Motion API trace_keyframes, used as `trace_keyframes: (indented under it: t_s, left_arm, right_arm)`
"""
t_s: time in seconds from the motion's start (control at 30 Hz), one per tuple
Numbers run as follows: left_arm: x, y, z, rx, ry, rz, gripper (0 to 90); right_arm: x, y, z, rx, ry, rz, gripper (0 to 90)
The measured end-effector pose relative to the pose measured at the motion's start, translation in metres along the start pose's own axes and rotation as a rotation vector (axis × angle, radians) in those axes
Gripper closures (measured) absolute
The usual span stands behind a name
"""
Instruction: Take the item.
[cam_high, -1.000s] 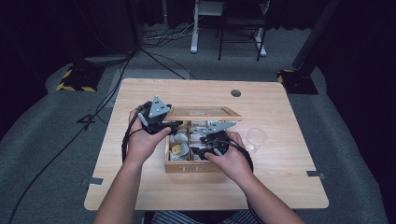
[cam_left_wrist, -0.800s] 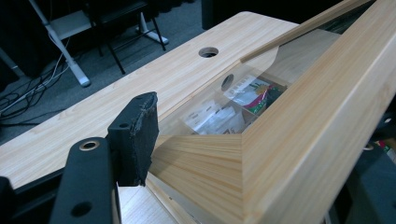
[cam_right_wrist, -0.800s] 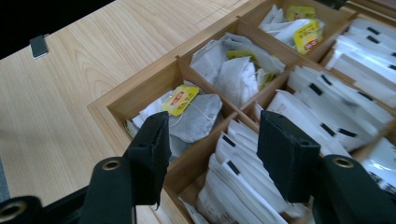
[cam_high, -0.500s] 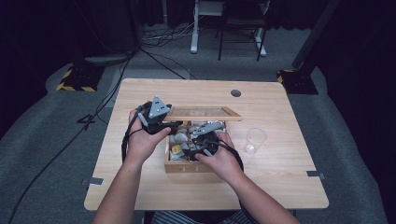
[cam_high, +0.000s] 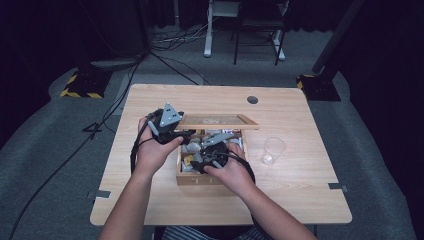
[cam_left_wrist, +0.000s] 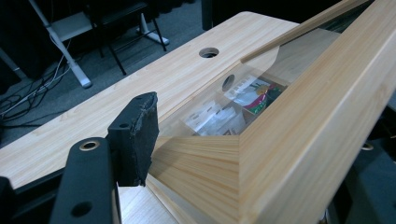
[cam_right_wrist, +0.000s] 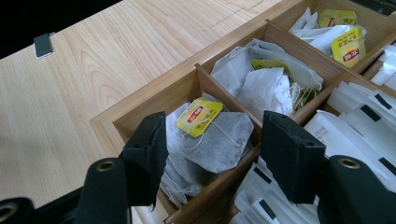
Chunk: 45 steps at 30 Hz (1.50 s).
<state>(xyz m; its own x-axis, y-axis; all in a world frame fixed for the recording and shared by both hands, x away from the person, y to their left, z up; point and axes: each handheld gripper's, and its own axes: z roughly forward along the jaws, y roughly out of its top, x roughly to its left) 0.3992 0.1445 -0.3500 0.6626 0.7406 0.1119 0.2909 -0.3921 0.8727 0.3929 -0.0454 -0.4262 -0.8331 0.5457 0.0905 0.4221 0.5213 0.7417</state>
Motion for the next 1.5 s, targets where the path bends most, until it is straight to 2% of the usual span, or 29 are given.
trace_keyframes:
  t_s: [0.47,0.63,0.8,1.03,1.13,1.4,1.5]
  left_arm:
    - [0.0,0.0,0.0,0.0,-0.001,0.002,35.9]
    - [0.0,0.0,0.0,-0.001,-0.001,0.001,35.9]
    - [0.0,0.0,0.0,0.0,0.0,0.001,35.9]
    - [0.0,0.0,0.0,0.0,-0.001,0.0,35.8]
    - [0.0,0.0,0.0,0.0,0.0,0.003,35.9]
    - [0.0,0.0,0.0,0.0,0.001,0.004,35.8]
    - [0.0,0.0,0.0,0.0,0.002,0.005,35.7]
  right_arm:
    - [0.004,0.004,0.009,-0.004,0.011,0.0,42.9]
    - [0.006,0.006,0.005,-0.028,0.023,0.012,45.8]
    - [0.01,0.007,0.007,-0.019,0.036,0.004,49.1]
    - [0.011,0.005,0.014,0.006,0.032,-0.014,54.6]
    - [0.012,0.005,0.016,0.017,0.036,-0.022,58.4]
    - [0.015,0.005,0.017,0.061,0.024,-0.061,78.6]
    - [0.015,0.005,0.016,0.066,0.027,-0.067,82.3]
